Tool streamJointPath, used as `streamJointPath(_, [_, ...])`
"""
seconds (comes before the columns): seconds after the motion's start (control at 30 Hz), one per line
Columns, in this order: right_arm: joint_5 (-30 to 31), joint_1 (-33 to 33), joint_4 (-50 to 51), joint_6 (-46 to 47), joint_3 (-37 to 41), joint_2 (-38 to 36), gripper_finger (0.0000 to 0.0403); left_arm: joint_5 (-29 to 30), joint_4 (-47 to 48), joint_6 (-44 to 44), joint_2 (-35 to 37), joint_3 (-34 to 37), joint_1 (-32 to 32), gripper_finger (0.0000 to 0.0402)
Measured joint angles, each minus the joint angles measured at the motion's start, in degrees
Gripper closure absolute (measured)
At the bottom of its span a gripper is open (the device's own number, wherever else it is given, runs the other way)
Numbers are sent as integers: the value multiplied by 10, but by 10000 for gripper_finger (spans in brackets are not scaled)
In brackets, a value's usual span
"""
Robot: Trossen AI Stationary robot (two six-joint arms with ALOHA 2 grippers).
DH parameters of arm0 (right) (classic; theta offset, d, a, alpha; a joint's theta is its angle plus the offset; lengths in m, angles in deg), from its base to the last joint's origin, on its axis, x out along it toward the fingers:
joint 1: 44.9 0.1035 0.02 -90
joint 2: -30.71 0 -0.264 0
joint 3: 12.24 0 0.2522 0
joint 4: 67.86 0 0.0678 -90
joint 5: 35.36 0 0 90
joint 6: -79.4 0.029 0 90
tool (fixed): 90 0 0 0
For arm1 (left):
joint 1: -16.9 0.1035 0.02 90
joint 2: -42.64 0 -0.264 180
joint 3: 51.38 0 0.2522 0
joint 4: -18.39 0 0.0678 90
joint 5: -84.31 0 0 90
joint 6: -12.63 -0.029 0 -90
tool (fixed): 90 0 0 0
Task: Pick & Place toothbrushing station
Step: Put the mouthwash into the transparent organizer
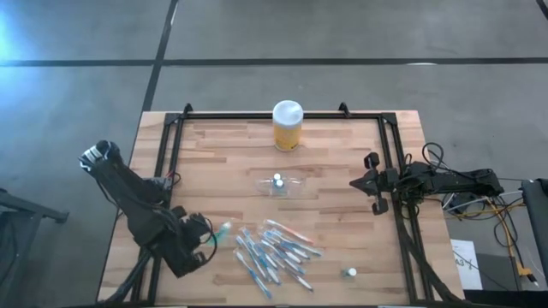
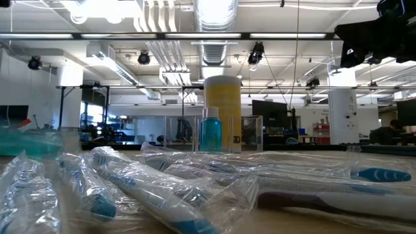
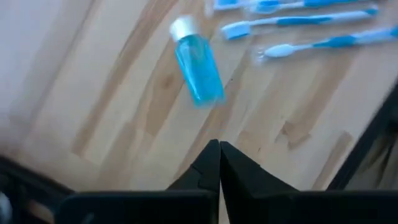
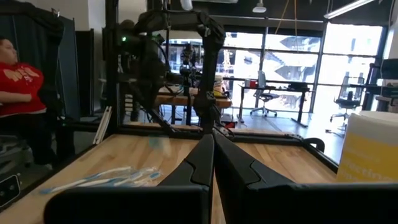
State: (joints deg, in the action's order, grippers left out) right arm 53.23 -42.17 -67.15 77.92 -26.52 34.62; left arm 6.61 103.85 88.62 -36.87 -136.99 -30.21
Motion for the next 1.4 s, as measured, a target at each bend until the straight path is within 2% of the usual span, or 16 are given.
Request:
streamJointPath(0.13, [0,0,-2,18,0,0,394,20,25,-83,13,-21,8,397])
streamJointPath(0.33, [0,0,-3,57,0,0,394,82,33,-69,33,-10,50,396])
streamJointPath(0.43, [0,0,-2,69,0,0,394,91,25,-68,33,5,86,394])
streamJointPath(0.53, [0,0,3,80,0,1,394,121,-34,-57,30,40,121,386])
streamJointPath(0.63, [0,0,9,86,0,4,394,110,-143,-92,20,85,166,369])
streamJointPath(0.73, [0,0,9,86,0,11,394,73,-261,-140,1,131,209,339])
streamJointPath(0.87, [0,0,8,86,0,21,394,28,-353,-182,-33,169,260,283])
streamJointPath(1.03, [0,0,7,81,0,23,394,-8,-366,-210,-76,176,304,194])
streamJointPath(1.17, [0,0,6,71,0,23,394,-58,-367,-216,-118,163,319,130])
streamJointPath(1.3, [0,0,5,69,0,23,394,-72,-358,-228,-165,144,320,94])
streamJointPath(1.4, [0,0,5,68,0,23,394,-72,-356,-241,-198,133,320,87])
